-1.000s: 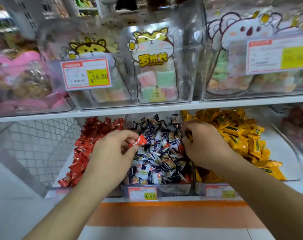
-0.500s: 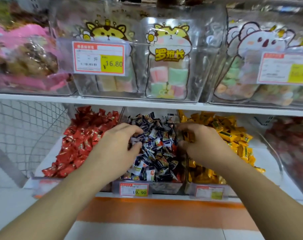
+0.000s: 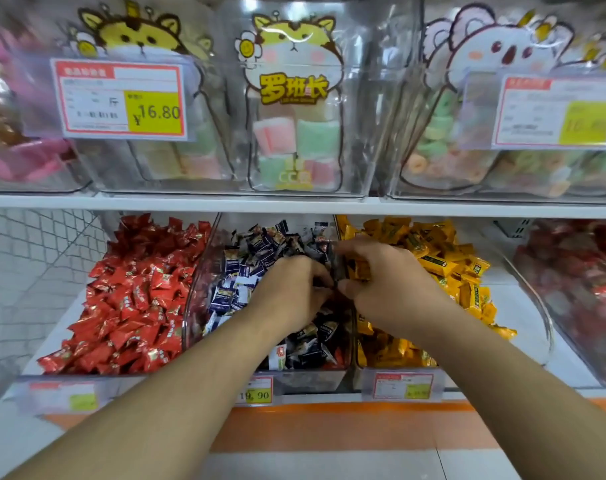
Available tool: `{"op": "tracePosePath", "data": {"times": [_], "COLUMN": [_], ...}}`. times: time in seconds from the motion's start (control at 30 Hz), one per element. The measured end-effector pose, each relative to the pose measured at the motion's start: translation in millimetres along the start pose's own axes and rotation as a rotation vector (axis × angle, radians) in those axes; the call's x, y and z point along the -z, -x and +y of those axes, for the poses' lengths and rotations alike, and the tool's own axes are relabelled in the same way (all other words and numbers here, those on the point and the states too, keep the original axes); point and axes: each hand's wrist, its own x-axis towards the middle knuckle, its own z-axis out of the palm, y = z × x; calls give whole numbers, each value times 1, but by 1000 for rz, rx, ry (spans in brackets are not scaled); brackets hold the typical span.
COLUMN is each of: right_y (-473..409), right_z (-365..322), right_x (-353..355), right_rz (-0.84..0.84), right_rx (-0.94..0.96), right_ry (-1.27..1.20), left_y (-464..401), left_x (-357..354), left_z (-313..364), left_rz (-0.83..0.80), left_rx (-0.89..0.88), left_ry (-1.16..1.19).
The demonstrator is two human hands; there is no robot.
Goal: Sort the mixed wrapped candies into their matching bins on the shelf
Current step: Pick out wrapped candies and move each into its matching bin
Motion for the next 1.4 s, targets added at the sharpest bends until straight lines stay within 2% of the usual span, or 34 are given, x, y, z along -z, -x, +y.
{"op": "tracePosePath", "data": {"times": [0.2, 0.33, 0.47, 0.67, 0.73, 0.83, 0.9, 1.0, 1.07, 1.13, 1.2, 1.27, 1.4], "right_y": [2, 4, 6, 6, 7, 8, 8, 6, 7, 9, 9, 5, -7], "right_z": [1, -2, -8, -15, -16, -22, -27, -41, -55, -68, -75, -78, -71], "right_x": [1, 1, 0, -9, -12, -15, -17, -23, -31, -44, -59, -71, -87], "right_rz": [-2, -3, -23, -19, -12, 0, 30, 53, -91, -284, -417, -468, -374], "right_rx": [10, -2, -26, -51, -45, -32, 2, 186, 268, 271, 258, 271, 292], "right_ry": [4, -10, 1, 51, 75, 141, 214, 321, 258, 214, 242, 300, 347], "left_y": [4, 18, 44, 96, 108, 118, 120, 120, 118, 117, 116, 116, 117], "left_x": [-2, 9, 39, 104, 118, 124, 121, 110, 100, 92, 89, 89, 91], "left_z": [8, 8, -2, -46, -66, -85, -86, -80, -77, -76, -76, -78, -84], "left_rz": [37, 125, 248, 555, 598, 531, 456, 246, 105, 9, -30, -34, -35], "left_rx": [11, 8, 48, 131, 202, 277, 175, 26, 25, 47, 58, 54, 31], "left_ry": [2, 155, 239, 163, 91, -38, -77, -107, -119, -126, -145, -145, -141]}}
